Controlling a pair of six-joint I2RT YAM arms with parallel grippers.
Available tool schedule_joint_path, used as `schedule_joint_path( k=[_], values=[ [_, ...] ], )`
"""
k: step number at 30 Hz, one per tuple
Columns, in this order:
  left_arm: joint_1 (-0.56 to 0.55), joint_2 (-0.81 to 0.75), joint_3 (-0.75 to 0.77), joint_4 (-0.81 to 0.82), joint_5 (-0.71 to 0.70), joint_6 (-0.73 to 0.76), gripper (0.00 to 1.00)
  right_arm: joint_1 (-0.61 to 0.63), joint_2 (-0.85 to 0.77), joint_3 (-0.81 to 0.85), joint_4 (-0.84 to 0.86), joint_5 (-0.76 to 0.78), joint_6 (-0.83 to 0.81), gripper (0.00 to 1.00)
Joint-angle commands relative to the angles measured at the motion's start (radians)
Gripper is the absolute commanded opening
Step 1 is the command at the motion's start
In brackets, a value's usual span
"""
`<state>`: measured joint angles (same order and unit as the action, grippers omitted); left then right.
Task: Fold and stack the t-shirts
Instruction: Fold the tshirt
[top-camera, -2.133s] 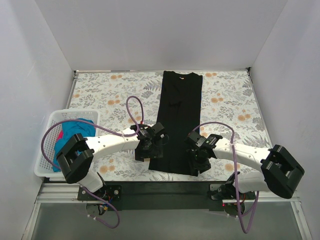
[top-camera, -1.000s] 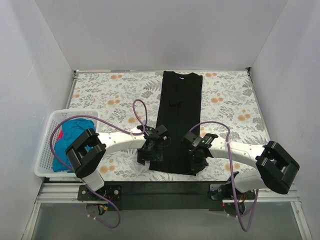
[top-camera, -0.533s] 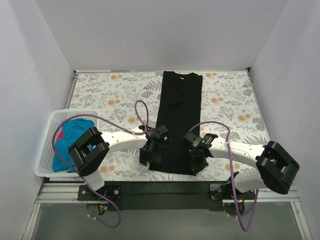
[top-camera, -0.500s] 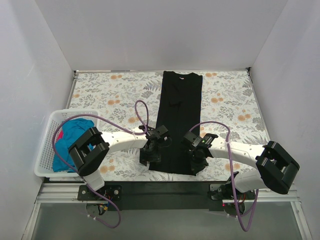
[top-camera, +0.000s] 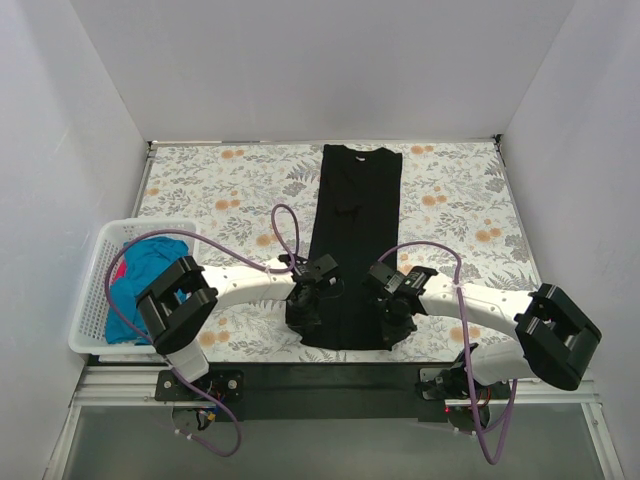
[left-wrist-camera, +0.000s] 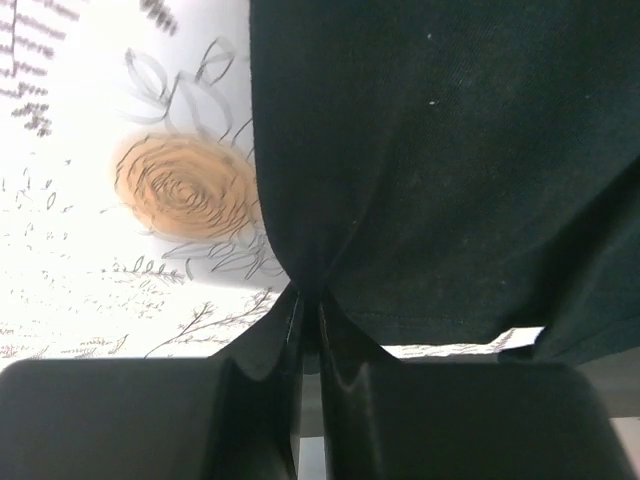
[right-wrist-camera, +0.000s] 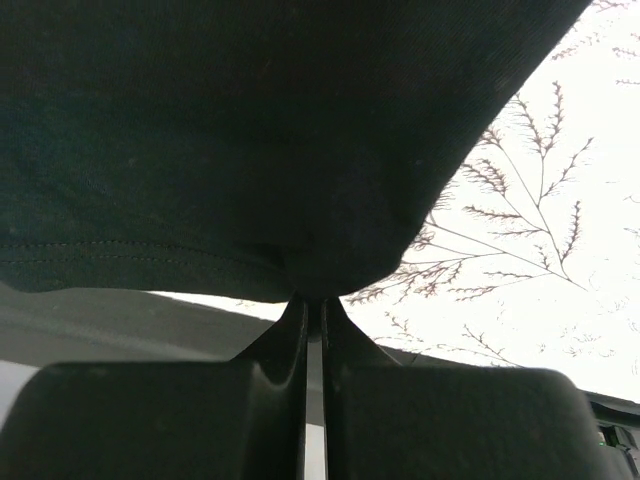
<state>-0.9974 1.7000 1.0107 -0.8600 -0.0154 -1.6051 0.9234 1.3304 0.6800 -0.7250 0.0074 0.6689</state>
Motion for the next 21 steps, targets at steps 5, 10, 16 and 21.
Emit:
schedule_joint_path(
  k=[5,10,16,21],
  values=[
    [-0.01,-0.079,-0.044,-0.08,0.0,-0.012,0.0,-0.001,-0.03,0.117,-0.074,0.063,-0.049,0.01],
    [0.072,-0.069,0.078,-0.057,-0.012,0.03,0.0,-0.078,-0.022,0.199,-0.1,0.121,-0.109,0.01],
    [0.252,-0.005,0.309,-0.028,-0.034,0.123,0.0,-0.239,0.042,0.354,-0.097,0.18,-0.248,0.01],
    [0.336,0.105,0.488,0.01,-0.04,0.201,0.0,-0.323,0.165,0.512,-0.088,0.246,-0.345,0.01]
  ],
)
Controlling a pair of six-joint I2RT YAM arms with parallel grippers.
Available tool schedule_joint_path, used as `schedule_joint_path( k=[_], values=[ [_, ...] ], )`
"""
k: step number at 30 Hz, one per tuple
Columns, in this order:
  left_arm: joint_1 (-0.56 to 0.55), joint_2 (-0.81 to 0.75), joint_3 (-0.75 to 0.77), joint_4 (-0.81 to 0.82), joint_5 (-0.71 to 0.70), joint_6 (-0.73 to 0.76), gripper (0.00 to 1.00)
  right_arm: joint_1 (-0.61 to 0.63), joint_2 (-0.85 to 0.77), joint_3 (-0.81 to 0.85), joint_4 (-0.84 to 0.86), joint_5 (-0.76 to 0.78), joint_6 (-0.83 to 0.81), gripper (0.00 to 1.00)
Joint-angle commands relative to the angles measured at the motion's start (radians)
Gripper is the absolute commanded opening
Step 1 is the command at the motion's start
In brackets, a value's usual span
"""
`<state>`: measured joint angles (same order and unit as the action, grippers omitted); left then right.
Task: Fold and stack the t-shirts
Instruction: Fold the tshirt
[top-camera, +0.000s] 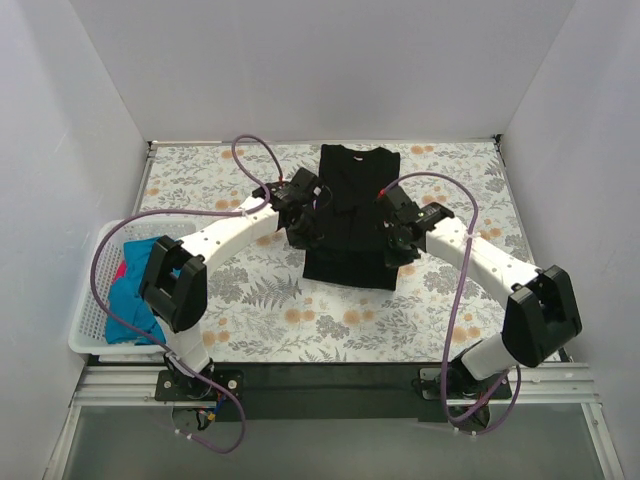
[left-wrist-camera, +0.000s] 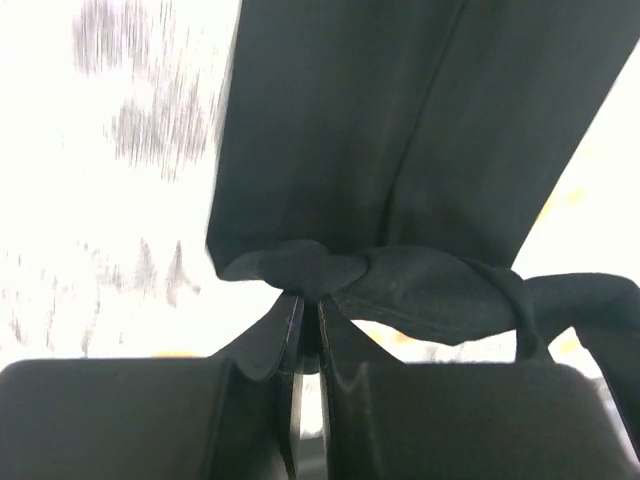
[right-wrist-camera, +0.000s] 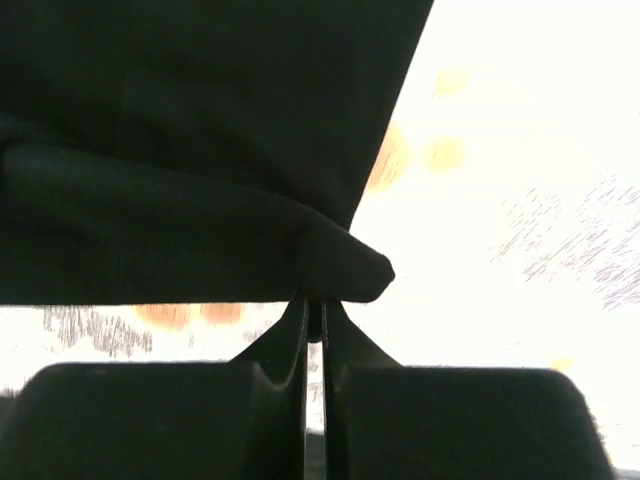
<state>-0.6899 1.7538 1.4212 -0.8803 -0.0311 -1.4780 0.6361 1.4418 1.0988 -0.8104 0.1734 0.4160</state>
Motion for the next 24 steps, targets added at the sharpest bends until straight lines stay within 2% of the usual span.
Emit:
schedule_joint_path(
  k=[1,6,11,24],
  values=[
    [0.038,0.068,0.097,0.043,-0.027,0.081,0.0,-0.058,0.068,0.131,0.005,0.087,-0.117,0.01],
    [0.093,0.168,0.176,0.133,-0.035,0.114,0.0,-0.111,0.158,0.216,0.06,0.107,-0.167,0.01],
    [0.122,0.205,0.193,0.21,-0.058,0.13,0.0,-0.139,0.215,0.249,0.112,0.097,-0.203,0.01],
    [0.144,0.262,0.159,0.392,-0.079,0.166,0.0,-0.191,0.292,0.219,0.226,0.086,-0.215,0.01]
  ],
)
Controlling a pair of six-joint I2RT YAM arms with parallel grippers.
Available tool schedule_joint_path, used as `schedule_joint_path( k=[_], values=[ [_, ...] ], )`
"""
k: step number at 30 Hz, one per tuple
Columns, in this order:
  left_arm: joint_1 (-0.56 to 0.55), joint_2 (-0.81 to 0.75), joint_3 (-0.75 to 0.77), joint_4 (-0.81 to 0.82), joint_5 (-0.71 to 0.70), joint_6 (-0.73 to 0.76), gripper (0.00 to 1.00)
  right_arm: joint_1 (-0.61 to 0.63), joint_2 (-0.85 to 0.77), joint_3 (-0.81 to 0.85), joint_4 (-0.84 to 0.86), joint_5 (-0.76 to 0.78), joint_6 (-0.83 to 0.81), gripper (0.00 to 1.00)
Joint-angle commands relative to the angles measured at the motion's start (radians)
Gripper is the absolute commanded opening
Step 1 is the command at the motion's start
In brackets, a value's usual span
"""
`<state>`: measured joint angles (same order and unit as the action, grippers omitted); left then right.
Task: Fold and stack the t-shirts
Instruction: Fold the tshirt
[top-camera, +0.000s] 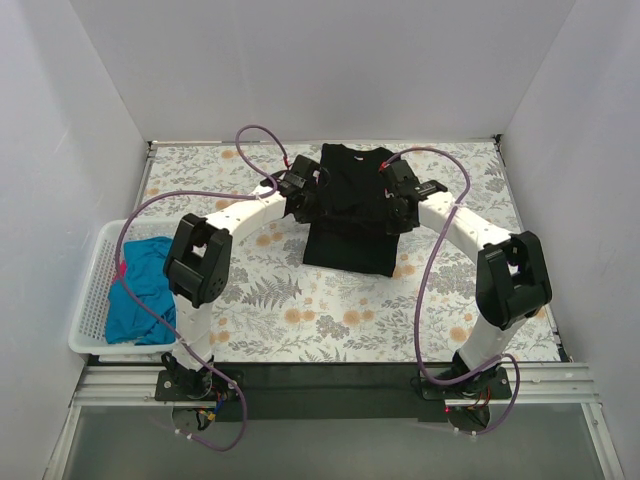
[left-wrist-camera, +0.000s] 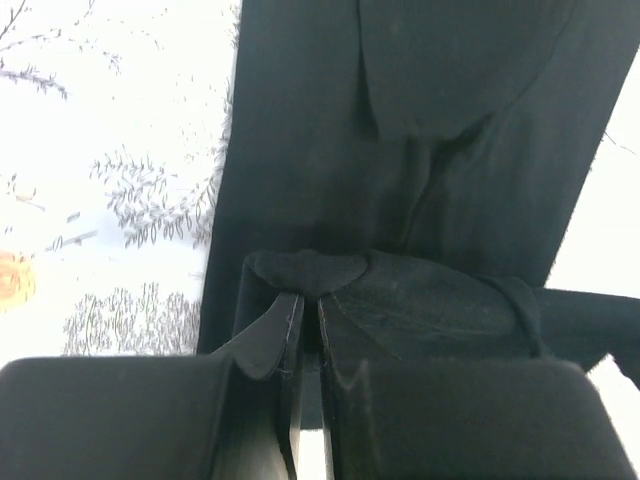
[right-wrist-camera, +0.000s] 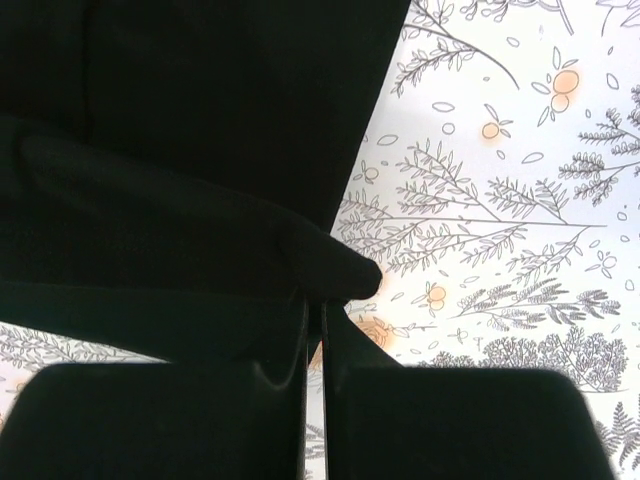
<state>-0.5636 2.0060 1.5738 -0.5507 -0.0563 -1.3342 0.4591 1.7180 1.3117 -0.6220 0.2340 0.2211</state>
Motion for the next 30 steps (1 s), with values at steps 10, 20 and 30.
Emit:
schedule_joint_path(
  k=[10,20,30],
  values=[
    [0.03,0.056,-0.02,0.139,-0.102,0.018,0.0,-0.039,0.081,-0.028,0.16,0.033,-0.042,0.01],
    [0.03,0.063,-0.069,0.198,-0.131,-0.002,0.12,-0.051,0.127,-0.029,0.214,-0.001,-0.071,0.11],
    [0.031,0.027,-0.097,0.225,-0.163,-0.031,0.06,-0.05,0.118,-0.006,0.237,-0.009,-0.081,0.11]
  ],
)
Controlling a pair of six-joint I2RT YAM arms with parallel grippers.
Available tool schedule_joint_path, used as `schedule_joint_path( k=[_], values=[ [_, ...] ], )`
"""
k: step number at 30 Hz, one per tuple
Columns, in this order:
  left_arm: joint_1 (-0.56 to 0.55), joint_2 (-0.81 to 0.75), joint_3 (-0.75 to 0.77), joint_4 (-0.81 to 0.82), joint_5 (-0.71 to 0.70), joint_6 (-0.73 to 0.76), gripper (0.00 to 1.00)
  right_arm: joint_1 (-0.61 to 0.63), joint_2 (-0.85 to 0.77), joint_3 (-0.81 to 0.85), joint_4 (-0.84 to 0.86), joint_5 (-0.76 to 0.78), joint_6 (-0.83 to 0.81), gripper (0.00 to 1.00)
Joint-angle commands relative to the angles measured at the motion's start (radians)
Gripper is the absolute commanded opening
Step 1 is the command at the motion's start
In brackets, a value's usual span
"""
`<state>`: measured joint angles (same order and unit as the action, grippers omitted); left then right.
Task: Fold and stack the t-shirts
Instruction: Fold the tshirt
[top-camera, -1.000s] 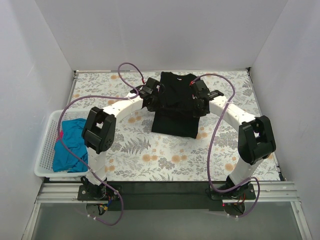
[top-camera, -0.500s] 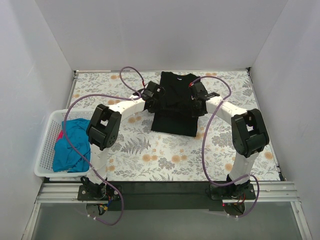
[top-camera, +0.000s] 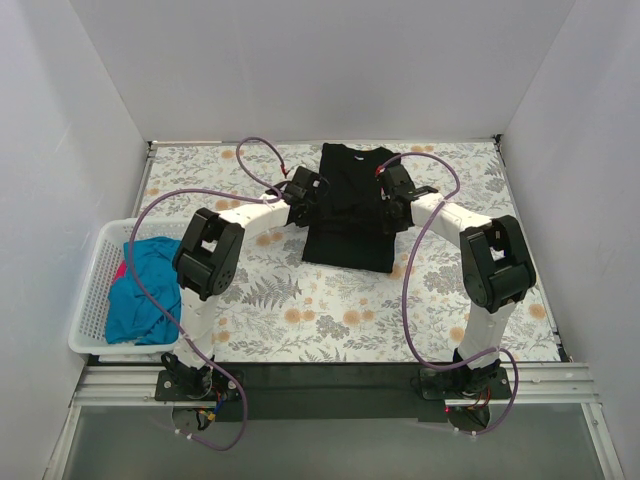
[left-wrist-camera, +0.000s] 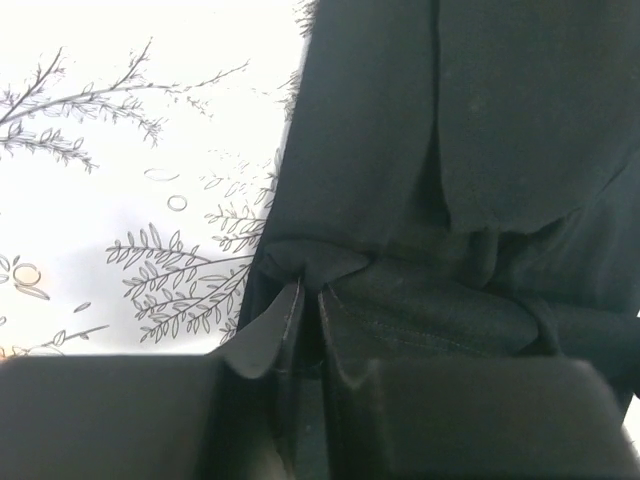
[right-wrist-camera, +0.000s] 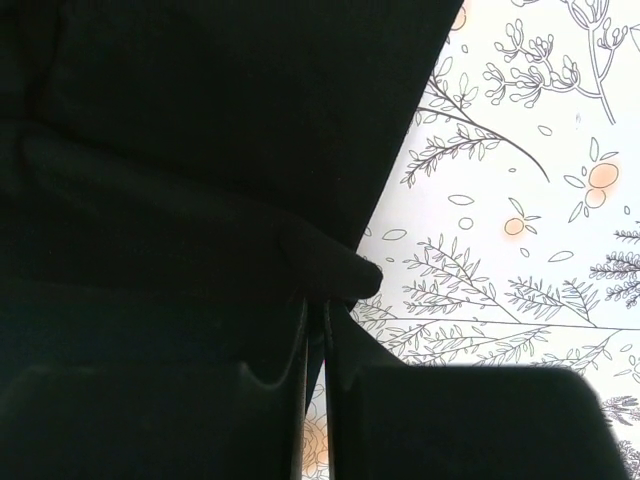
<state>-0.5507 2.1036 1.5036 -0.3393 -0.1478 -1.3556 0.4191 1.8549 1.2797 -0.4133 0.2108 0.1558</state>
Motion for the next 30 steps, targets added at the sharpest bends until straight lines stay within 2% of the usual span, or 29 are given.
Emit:
schedule_joint_path(
  k=[1,6,15,18,19,20,21,22,23,25,26,28,30],
  values=[
    [0.018,-0.076,-0.029,0.013,-0.076,-0.011,0.03,-0.009,-0.02,0.026,0.028,0.018,-0.016,0.07],
    [0.017,-0.106,-0.066,0.019,-0.104,-0.031,0.0,-0.008,-0.037,0.015,0.031,0.024,-0.018,0.02],
    [0.018,-0.125,-0.083,0.049,-0.108,-0.028,0.01,-0.009,-0.051,0.012,0.054,0.022,-0.018,0.01],
    [0.018,-0.1,-0.077,0.049,-0.105,-0.027,0.09,-0.009,-0.022,0.015,0.054,0.035,-0.018,0.01],
    [0.017,-0.096,-0.079,0.049,-0.108,-0.03,0.18,-0.009,-0.004,0.012,0.053,0.05,-0.013,0.03],
    [0.017,-0.091,-0.083,0.048,-0.108,-0.033,0.22,-0.009,0.004,0.013,0.054,0.056,-0.012,0.06],
    [0.017,-0.083,-0.083,0.048,-0.108,-0.034,0.31,-0.009,0.016,0.01,0.059,0.059,-0.012,0.17],
    [0.017,-0.082,-0.086,0.048,-0.108,-0.036,0.31,-0.009,0.017,0.01,0.06,0.059,-0.012,0.17],
    [0.017,-0.082,-0.089,0.049,-0.108,-0.037,0.39,-0.009,0.018,0.013,0.062,0.056,-0.012,0.25],
    [0.018,-0.086,-0.089,0.048,-0.11,-0.036,0.45,-0.009,0.013,0.018,0.061,0.045,-0.013,0.29],
    [0.018,-0.094,-0.088,0.048,-0.111,-0.036,0.52,-0.009,0.0,0.027,0.062,0.033,-0.012,0.34],
    [0.018,-0.135,-0.098,0.046,-0.119,-0.045,0.6,-0.003,-0.035,0.035,0.059,0.024,-0.015,0.42],
    [0.017,-0.177,-0.105,0.046,-0.127,-0.051,0.67,0.007,-0.062,0.047,0.059,0.019,-0.025,0.46]
  ],
)
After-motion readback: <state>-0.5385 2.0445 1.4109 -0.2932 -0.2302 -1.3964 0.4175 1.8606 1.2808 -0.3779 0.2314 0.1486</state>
